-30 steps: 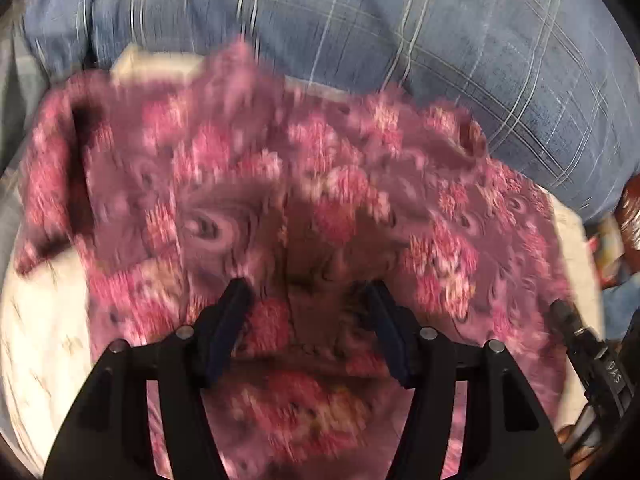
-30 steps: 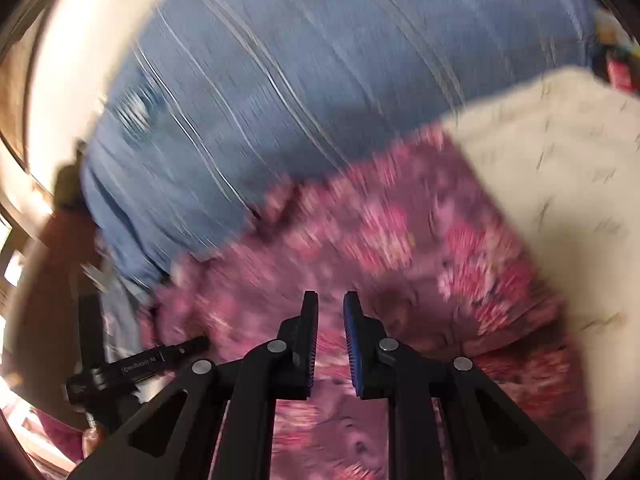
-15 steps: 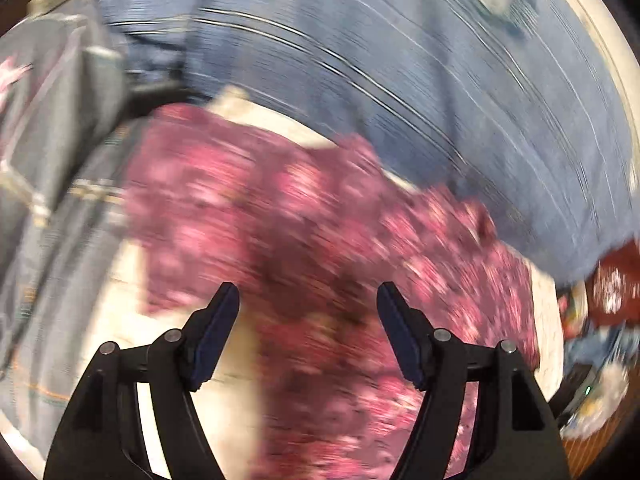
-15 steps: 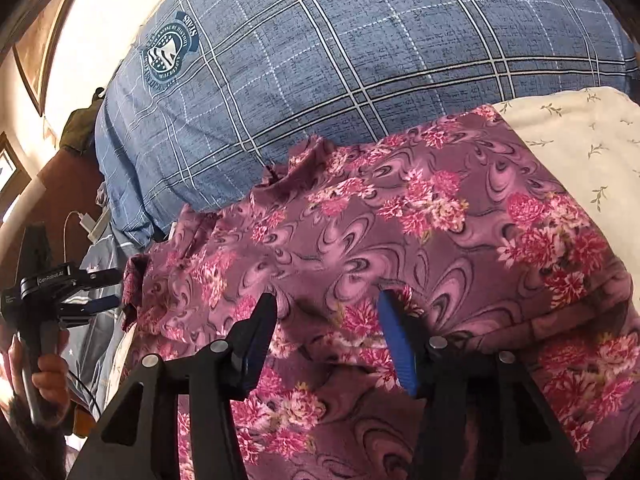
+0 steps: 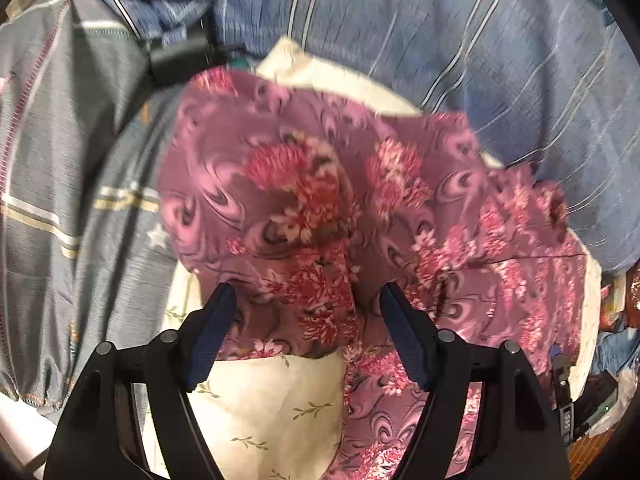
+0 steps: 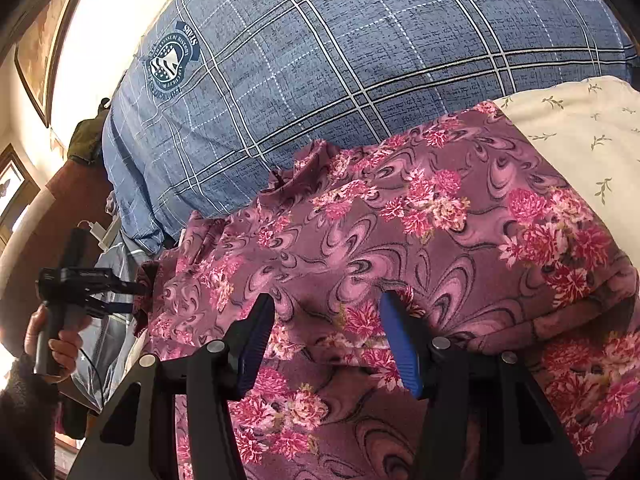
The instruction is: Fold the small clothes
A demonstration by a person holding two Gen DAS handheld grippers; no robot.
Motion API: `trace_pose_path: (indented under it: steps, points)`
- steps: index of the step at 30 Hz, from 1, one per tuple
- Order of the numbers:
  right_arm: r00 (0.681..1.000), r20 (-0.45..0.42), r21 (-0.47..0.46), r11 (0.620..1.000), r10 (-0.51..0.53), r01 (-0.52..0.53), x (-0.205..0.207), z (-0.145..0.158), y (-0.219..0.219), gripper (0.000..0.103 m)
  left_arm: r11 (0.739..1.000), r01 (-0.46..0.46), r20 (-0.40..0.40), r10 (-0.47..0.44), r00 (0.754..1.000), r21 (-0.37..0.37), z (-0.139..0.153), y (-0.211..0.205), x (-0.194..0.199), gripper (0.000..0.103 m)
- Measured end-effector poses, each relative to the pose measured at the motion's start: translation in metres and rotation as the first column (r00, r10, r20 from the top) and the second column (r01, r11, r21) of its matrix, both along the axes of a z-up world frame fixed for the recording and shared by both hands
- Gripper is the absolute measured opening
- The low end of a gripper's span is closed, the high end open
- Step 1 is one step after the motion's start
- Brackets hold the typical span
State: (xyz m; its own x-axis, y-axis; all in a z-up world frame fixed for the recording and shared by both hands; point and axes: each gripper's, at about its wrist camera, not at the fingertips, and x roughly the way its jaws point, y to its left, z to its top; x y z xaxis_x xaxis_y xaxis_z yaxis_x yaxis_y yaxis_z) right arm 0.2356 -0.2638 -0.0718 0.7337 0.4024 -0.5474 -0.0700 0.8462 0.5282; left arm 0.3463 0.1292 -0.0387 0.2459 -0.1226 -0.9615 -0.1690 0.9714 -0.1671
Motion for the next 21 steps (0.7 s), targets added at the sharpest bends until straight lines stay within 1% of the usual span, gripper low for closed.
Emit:
trace_pose_path:
  steps: [1,2,3,5,6,9,11,13,16,18,21]
  points:
    - [1.0,0.001,0.003,1.0,0.001,-0.001,0.001,0.0,-0.001,0.057,1.0,-0.007,-0.003,0.007,1.0,0.005,-0.004,0.001,0.001,0.074]
    - [1.0,0.002,0.007,1.0,0.001,-0.001,0.0,0.0,-0.002,0.057,1.0,-0.012,0.004,0.012,1.0,0.0,-0.006,0.003,0.001,0.065]
    - [1.0,0.004,0.012,1.0,0.002,-0.002,0.0,0.0,-0.002,0.057,1.0,-0.019,0.014,0.019,1.0,-0.015,-0.008,0.006,0.0,0.039]
    - [1.0,0.007,0.017,1.0,0.003,-0.003,0.0,0.0,-0.003,0.057,0.994,-0.049,0.01,0.05,0.999,-0.098,-0.01,0.015,-0.004,0.014]
    - [1.0,0.007,0.02,1.0,0.003,-0.003,0.0,0.0,-0.004,0.057,0.99,-0.06,0.015,0.062,0.998,-0.124,-0.008,0.019,-0.006,0.011]
    - [1.0,0.01,0.028,1.0,0.004,-0.004,-0.001,0.0,-0.005,0.057,0.99,-0.073,0.054,0.08,0.995,-0.118,0.007,0.024,-0.016,0.009]
    - [1.0,0.012,0.033,0.999,0.005,-0.006,-0.001,0.0,-0.006,0.057,0.985,-0.073,0.079,0.087,0.993,-0.159,0.021,0.023,-0.024,0.009]
    - [1.0,0.012,0.036,0.999,0.005,-0.006,-0.001,-0.001,-0.006,0.057,0.98,-0.054,0.109,0.076,0.991,-0.191,0.039,0.017,-0.034,0.009]
    - [1.0,0.011,0.04,0.999,0.007,-0.007,-0.001,-0.001,-0.007,0.057,0.971,-0.001,0.151,0.038,0.988,-0.238,0.065,-0.002,-0.047,0.009]
    - [1.0,0.002,0.047,0.999,0.011,-0.011,-0.001,-0.001,-0.008,0.057,0.962,0.045,0.172,0.001,0.985,-0.269,0.082,-0.025,-0.05,0.009]
    - [1.0,-0.025,0.024,1.0,0.019,-0.019,-0.002,0.005,-0.009,0.057,0.942,0.134,0.21,-0.07,0.975,-0.309,0.104,-0.063,-0.053,0.009]
